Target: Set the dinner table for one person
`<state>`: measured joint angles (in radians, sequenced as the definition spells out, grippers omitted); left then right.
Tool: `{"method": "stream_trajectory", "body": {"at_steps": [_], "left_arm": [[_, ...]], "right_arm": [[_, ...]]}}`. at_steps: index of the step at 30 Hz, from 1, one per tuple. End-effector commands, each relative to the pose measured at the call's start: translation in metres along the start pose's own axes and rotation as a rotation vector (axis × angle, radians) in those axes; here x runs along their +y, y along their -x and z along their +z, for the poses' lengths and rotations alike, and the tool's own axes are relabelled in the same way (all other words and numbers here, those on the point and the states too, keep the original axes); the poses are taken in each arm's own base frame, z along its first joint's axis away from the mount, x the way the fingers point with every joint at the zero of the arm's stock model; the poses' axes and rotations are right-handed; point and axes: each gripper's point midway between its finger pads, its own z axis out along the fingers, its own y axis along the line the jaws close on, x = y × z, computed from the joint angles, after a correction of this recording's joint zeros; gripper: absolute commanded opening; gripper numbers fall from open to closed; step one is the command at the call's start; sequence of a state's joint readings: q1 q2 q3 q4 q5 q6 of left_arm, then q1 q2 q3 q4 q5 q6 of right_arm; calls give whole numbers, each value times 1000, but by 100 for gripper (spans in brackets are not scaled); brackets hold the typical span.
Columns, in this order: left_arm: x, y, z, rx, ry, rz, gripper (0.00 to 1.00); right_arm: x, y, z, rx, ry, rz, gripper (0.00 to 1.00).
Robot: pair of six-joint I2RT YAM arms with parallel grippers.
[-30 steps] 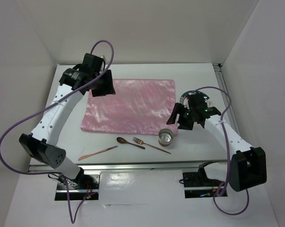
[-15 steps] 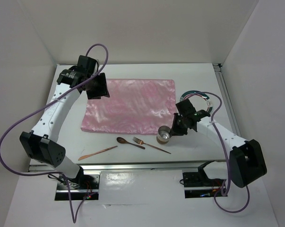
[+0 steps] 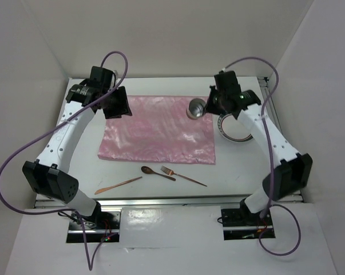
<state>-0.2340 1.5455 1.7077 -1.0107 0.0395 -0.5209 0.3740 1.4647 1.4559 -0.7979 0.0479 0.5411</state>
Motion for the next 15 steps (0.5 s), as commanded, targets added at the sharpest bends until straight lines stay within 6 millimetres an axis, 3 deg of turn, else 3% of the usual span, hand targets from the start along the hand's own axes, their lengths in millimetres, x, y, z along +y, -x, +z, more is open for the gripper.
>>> {"method": "stream_trajectory", "body": {"at_steps": [1, 2, 3, 5, 6, 10, 15], "left_arm": [[1, 8, -17, -60, -23, 22, 60], [4, 9, -17, -63, -18, 15, 62], [5, 7, -18, -63, -18, 15, 62], [10, 7, -19, -64, -10, 5, 62], [11, 4, -20, -61, -8, 5, 62], [22, -3, -16, -43, 12, -3, 62], [29, -7, -14, -30, 18, -9, 62]], "right_arm": [[-5, 47, 35, -40, -112, -60, 0], [-14, 49, 65, -2, -150, -60, 0], [-7, 74, 68, -52, -142, -48, 0], [-9, 89, 93, -45, -141, -28, 0], [-14, 102, 115, -54, -151, -13, 0], [-19, 111, 163, -33, -151, 12, 0], [-38, 98, 205, 13, -170, 16, 0]]}}
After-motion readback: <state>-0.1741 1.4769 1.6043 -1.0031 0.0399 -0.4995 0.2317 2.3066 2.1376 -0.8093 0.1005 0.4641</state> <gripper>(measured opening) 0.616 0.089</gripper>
